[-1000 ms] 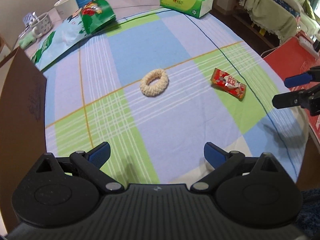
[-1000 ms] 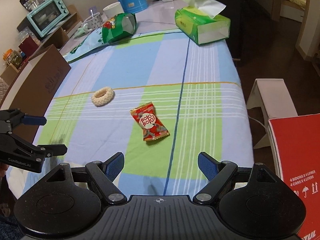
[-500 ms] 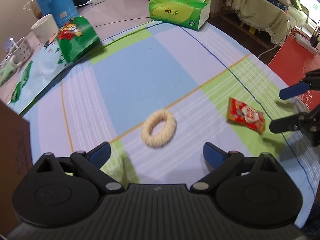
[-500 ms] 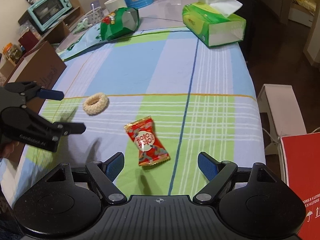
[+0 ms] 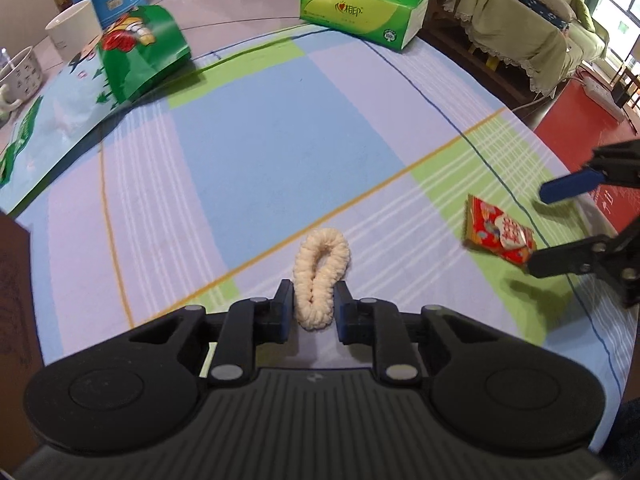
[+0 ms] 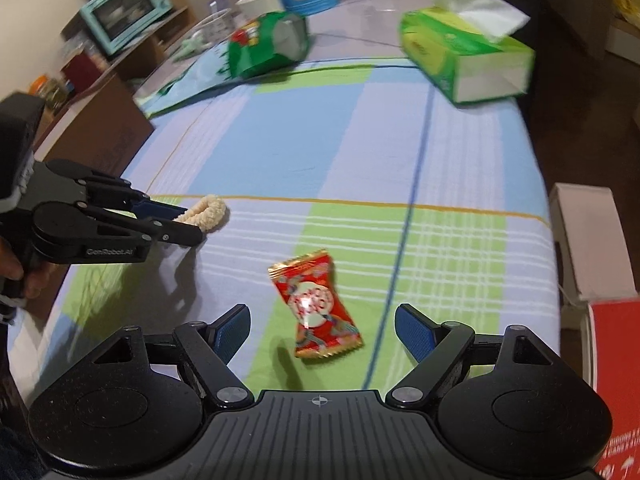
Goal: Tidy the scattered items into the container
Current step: 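Grasp the cream ring snack with the left gripper while the right grasps the red candy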
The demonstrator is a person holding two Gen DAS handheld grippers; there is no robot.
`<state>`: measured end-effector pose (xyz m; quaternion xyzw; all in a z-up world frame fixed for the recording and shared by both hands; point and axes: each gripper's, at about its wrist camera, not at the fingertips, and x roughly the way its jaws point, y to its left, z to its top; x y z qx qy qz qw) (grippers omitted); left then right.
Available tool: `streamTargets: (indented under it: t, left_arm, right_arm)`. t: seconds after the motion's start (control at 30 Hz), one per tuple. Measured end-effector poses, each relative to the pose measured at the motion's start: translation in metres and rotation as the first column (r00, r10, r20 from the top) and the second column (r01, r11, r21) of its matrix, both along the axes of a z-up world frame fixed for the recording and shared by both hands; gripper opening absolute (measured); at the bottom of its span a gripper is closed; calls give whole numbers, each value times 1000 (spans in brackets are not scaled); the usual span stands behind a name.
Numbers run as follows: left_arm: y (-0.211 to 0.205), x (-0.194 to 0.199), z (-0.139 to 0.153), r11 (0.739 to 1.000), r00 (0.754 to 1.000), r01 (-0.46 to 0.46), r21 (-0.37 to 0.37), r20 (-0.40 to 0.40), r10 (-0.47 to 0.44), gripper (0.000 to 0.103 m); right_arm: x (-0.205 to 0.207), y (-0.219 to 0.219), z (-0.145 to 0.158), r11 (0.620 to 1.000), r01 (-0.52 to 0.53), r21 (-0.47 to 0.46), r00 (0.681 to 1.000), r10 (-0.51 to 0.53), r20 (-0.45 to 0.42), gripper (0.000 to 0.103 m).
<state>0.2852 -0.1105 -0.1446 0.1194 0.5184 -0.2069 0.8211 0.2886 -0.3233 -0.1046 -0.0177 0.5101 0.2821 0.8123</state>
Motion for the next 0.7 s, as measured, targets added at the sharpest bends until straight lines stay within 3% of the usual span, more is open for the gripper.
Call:
streamTargets:
  t: [0.03,0.07,0.1,0.13,0.27,0.33,0.4,0.53,0.7]
  left_arm:
    - [2,-4,1,1000,1000,-2,-2,-4,2,17]
    - [3,-9,3,1000,1000,-5,-6,-10,5,17]
    - [4,-13,4,1000,1000,-7,-8,-15,7,17]
    - [6,-18,5,1000,1000,-10,-8,-19,10,17]
    - [12,-37,7,999,999,-36,-11,-33,35,17]
    - [15,-46,9,999,998,-49,-15,-40,48,17]
    - [17,-55,11,998,998,-56,-17,-41,55,17]
    - [19,-72,17,997,997,-67,-23,-29,66,17]
    - [23,-93,37,996,997,-79,-40,20,80,17]
  right_arm:
    - [0,5,-2,1000,-22,-12,1000,23,9,83]
    - [0,10,-3,999,-45,-25,999,45,18,68]
    - [1,14,-6,997,-62,-38,998,63,26,42]
    - [2,17,-9,996,-77,-53,996,79,32,36]
    - [1,29,-17,984,-131,-119,987,141,76,37]
    - [-4,33,-18,973,-159,-167,980,176,97,28]
    - [-11,35,-19,959,-197,-203,969,221,106,27]
    - [-24,33,-16,955,-208,-212,968,231,92,25]
    - [-45,30,4,969,-188,-158,972,206,111,25]
